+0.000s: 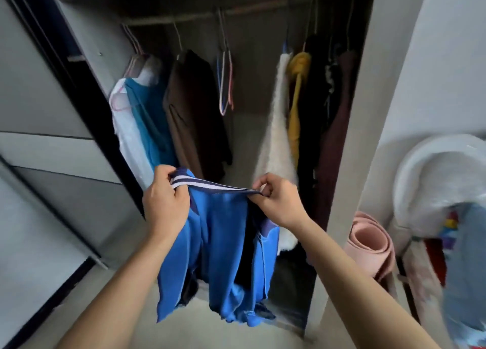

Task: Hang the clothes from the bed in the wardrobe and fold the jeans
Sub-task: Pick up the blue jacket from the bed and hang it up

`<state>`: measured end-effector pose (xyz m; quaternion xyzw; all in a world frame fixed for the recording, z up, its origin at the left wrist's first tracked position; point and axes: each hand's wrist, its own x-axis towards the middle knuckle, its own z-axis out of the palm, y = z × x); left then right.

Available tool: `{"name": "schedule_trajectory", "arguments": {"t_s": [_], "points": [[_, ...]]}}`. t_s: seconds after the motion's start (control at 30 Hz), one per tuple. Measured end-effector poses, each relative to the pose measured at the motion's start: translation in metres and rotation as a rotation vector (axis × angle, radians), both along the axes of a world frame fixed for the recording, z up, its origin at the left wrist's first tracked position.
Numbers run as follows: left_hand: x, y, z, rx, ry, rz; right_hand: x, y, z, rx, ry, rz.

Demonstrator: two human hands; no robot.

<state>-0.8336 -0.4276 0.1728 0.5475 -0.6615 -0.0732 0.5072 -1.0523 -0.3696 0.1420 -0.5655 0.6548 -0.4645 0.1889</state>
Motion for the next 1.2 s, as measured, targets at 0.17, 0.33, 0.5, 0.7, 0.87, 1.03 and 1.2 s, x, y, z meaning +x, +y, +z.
{"name": "schedule_trajectory", "arguments": {"t_s": [0.17, 0.33, 0.5, 0.7, 0.87, 1.03, 1.2], "points": [[0.008, -0.055, 0.031, -0.082, 0.058, 0.087, 0.022, -0.075, 0.033, -0.038, -0.059, 0.144], [0.007, -0.104, 0.031, -0.075, 0.045, 0.110, 0.024, -0.135, 0.067, -0.231, -0.286, -0.007], [0.006, -0.161, 0.024, -0.007, 0.094, -0.020, 0.015, -0.190, 0.089, -0.412, -0.169, -0.298], [0.010, -0.223, 0.020, 0.070, 0.125, -0.309, 0.012, -0.244, 0.106, -0.437, -0.022, -0.550], [0.009, -0.272, 0.019, 0.185, 0.166, -0.457, 0.027, -0.273, 0.132, -0.503, 0.332, -0.702], [0.015, -0.297, 0.011, 0.177, 0.148, -0.524, 0.038, -0.308, 0.158, -0.244, 0.712, -0.741], [0.025, -0.311, 0.008, 0.179, 0.164, -0.533, 0.035, -0.327, 0.172, 0.014, 0.900, -0.709]]}}
